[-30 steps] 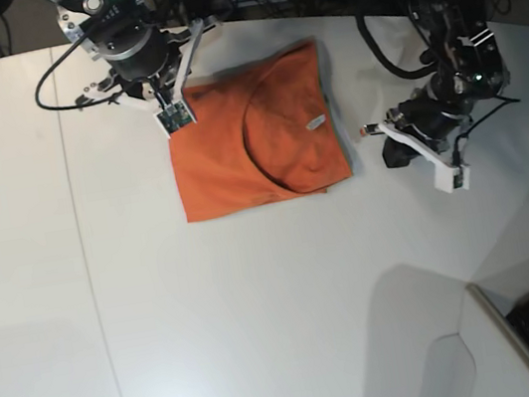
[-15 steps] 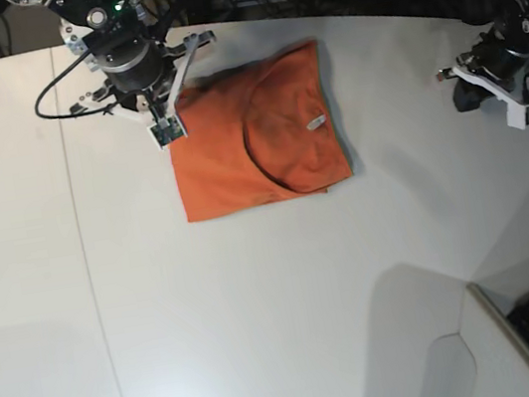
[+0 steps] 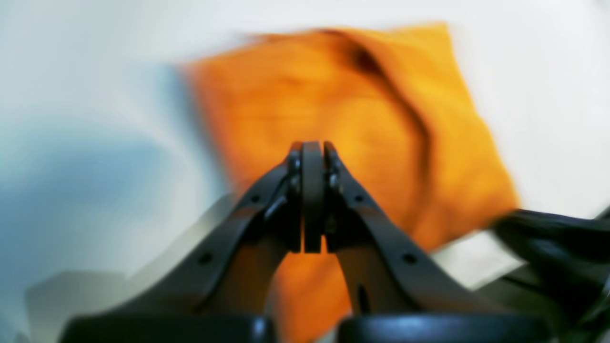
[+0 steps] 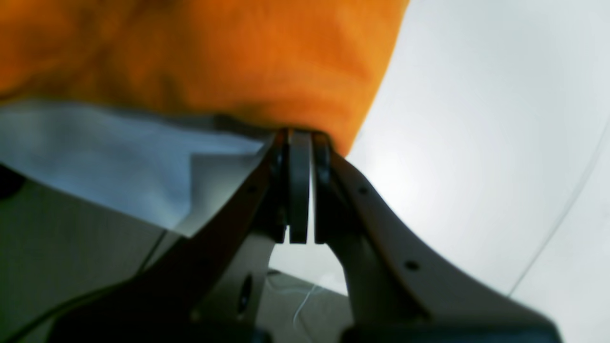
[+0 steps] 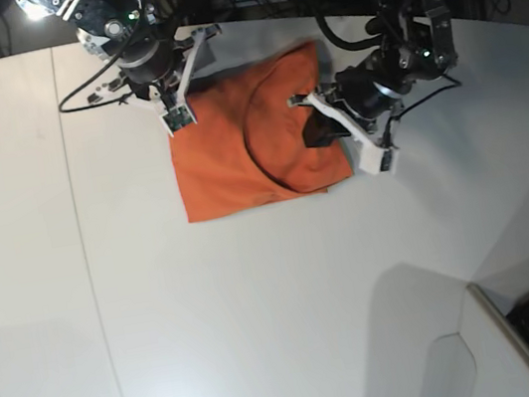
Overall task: Layout the t-shirt on the table in an organized manner, then fold the t-shirt properly
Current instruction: 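Tuck and flatten the collar edge with the left gripper while right holds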
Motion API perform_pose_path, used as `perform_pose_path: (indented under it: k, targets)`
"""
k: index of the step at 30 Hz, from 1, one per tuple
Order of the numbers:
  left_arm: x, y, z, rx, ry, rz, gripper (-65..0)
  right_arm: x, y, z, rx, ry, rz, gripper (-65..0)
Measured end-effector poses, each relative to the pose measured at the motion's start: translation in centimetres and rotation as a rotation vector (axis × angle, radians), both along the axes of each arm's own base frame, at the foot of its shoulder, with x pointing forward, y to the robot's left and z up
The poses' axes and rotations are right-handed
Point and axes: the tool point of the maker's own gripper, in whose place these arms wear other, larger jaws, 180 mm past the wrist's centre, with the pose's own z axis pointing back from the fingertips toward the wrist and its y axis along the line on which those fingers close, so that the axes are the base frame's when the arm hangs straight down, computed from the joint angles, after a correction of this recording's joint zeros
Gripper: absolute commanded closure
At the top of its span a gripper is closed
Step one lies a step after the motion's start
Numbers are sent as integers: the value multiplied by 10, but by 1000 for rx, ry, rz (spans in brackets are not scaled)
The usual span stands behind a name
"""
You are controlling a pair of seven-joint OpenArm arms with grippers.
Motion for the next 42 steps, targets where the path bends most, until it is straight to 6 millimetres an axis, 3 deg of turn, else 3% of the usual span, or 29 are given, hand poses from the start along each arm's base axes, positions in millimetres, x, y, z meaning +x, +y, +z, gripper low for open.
perform_pose_path:
  k: [5, 8, 13, 20, 28, 30, 33, 37, 40, 42]
  targets:
    - [8, -13, -27, 1, 59, 8, 0, 9, 0, -13, -26, -2, -14, 0]
    - [-3, -17, -48, 41, 91, -28, 0, 11, 4, -16, -18, -16, -15, 0]
    - [1, -19, -63, 103, 34, -71, 0, 16, -1, -18, -21, -54, -24, 0]
    - [1, -17, -65, 95, 22, -58, 0, 41, -48, -30, -80, -92, -161, 0]
    - [7, -17, -65, 105, 26, -78, 0, 40, -86, -32, -138, -105, -243, 0]
    - [7, -18, -65, 104, 25, -79, 0, 27, -89, -26, -118, -75, -255, 0]
    - [8, -17, -64, 114, 20, -82, 0, 23, -85, 9, -67, -134, -244, 0]
    - [8, -17, -65, 113, 22, -81, 0, 67, -65, 65, 29, -325, -219, 0]
    - [9, -17, -65, 111, 22, -79, 0, 81, -50, 64, 36, -332, -167, 0]
    - [9, -18, -64, 109, 19, -76, 0, 79, -36, 52, 34, -305, -120, 0]
